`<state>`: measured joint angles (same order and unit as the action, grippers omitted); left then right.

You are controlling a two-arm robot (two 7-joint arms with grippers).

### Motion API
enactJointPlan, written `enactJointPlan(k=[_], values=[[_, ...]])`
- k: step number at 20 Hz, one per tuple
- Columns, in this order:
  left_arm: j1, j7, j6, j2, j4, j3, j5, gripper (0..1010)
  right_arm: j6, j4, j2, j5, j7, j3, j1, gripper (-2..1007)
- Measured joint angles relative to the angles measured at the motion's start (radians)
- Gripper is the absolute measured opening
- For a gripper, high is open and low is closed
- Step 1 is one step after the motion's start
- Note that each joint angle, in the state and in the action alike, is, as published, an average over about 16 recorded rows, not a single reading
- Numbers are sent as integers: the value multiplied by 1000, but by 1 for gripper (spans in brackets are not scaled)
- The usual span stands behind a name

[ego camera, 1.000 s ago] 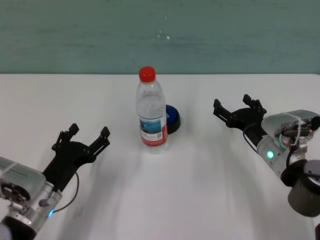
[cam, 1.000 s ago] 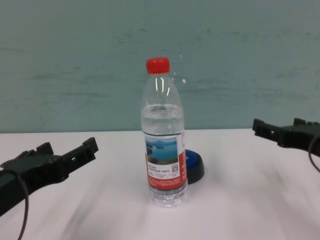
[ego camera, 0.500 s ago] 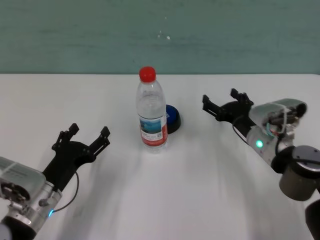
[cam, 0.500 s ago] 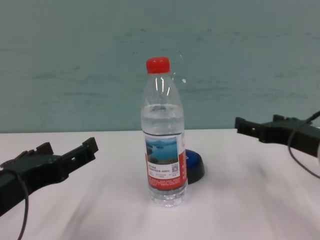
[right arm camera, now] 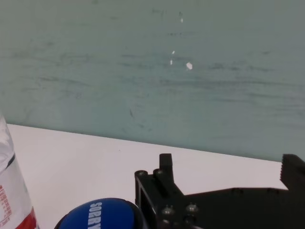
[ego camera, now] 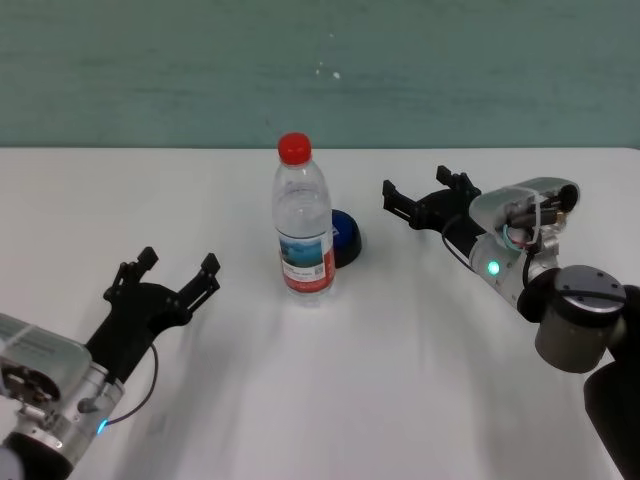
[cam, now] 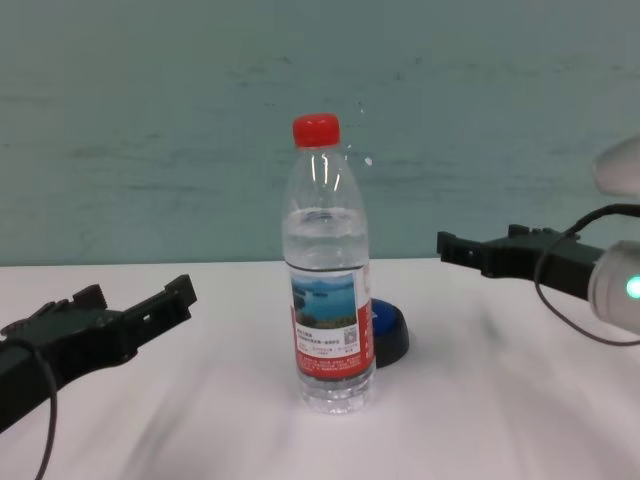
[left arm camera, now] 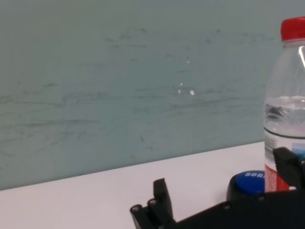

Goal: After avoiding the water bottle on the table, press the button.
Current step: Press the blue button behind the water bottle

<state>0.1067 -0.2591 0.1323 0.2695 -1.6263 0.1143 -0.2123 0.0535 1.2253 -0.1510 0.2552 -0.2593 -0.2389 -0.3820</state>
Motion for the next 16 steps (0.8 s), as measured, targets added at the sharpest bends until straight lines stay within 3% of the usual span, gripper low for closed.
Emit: enactJointPlan(k=[16], values=[[0, 0, 0, 0, 0, 0, 0, 1010, -49, -215, 43, -19, -40, -46, -135, 1004]])
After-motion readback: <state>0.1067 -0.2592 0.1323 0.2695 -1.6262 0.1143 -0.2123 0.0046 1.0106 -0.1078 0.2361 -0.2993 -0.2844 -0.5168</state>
